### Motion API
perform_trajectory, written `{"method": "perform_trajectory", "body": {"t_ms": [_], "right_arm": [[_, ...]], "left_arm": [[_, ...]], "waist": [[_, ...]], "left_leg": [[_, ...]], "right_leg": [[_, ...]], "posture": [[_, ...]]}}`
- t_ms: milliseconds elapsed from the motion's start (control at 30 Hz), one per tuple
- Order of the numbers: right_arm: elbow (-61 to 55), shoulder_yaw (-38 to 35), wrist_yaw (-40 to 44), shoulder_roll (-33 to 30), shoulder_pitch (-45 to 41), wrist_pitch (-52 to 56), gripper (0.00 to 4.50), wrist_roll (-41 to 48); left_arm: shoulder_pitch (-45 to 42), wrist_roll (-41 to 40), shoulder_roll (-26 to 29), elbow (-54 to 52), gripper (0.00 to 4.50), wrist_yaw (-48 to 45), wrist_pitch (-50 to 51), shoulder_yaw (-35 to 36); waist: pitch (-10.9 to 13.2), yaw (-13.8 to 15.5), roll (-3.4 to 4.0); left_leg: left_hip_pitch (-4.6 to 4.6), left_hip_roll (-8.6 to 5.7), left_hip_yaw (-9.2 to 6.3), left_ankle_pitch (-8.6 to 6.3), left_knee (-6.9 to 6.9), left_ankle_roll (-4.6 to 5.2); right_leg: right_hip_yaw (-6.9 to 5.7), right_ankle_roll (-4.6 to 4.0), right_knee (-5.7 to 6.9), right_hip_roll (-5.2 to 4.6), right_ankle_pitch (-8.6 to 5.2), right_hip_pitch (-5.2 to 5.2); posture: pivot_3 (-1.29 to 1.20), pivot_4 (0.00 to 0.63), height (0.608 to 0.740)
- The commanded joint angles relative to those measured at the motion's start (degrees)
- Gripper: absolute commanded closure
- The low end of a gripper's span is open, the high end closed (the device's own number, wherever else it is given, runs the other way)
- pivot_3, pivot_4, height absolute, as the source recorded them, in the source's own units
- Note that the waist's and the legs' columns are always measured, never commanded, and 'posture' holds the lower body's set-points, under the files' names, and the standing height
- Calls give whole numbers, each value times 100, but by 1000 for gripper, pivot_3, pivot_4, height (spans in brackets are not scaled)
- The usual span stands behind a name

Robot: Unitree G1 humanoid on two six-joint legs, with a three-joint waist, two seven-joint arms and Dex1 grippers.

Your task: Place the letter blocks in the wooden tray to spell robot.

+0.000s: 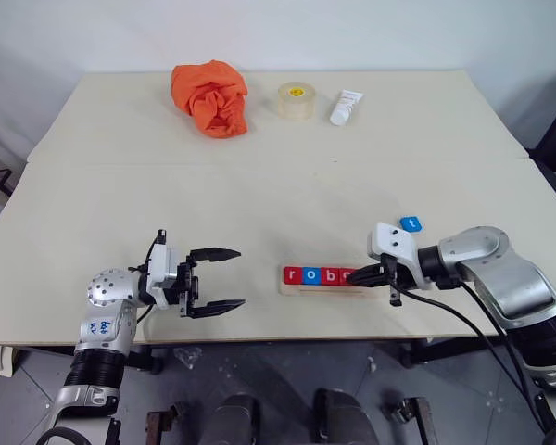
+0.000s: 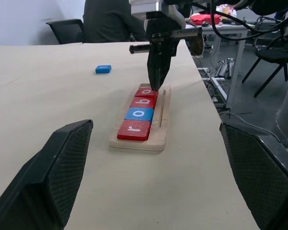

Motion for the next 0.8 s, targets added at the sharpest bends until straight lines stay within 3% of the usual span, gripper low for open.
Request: {"method": "perform_trajectory", "body": {"t_ms": [33,333,400,467,800], "right_arm": [[-18,-16,-19,23,-92,-114,4471,-49],[-726,-703,139,-216,179,171,4471,607],[-877,-995,200,-360,397,238,4118,837],[-846,-1190,150,-486,568,255,3684,906],[699,-2776,-441,-679,1230,-442,320,920]], "left_arm": [[31,-53,62,-185,0,4,-34,72],[-11,-48,40,-121,0,-7,-58,67],[-8,-50,34,-116,0,-19,-58,59],[-15,-48,27,-97,0,-31,-63,51],[-147,-35,33,80,0,-151,-67,40]], "waist": [[0,-1,0],[0,21,0],[0,33,0],[0,53,0],[0,112,0]], "left_leg": [[0,1,-1,0,0,0],[-1,0,-2,0,0,0],[-1,0,-5,0,0,0],[-2,0,-5,-1,0,1],[0,0,3,0,0,1]], "right_leg": [[-1,0,1,1,0,0],[-1,0,0,0,0,0],[-5,0,0,0,0,1],[-5,1,-2,-1,0,2],[-2,1,-4,0,0,5]], "posture": [[0,150,740],[0,150,740],[0,150,740],[0,150,740],[0,150,740]]}}
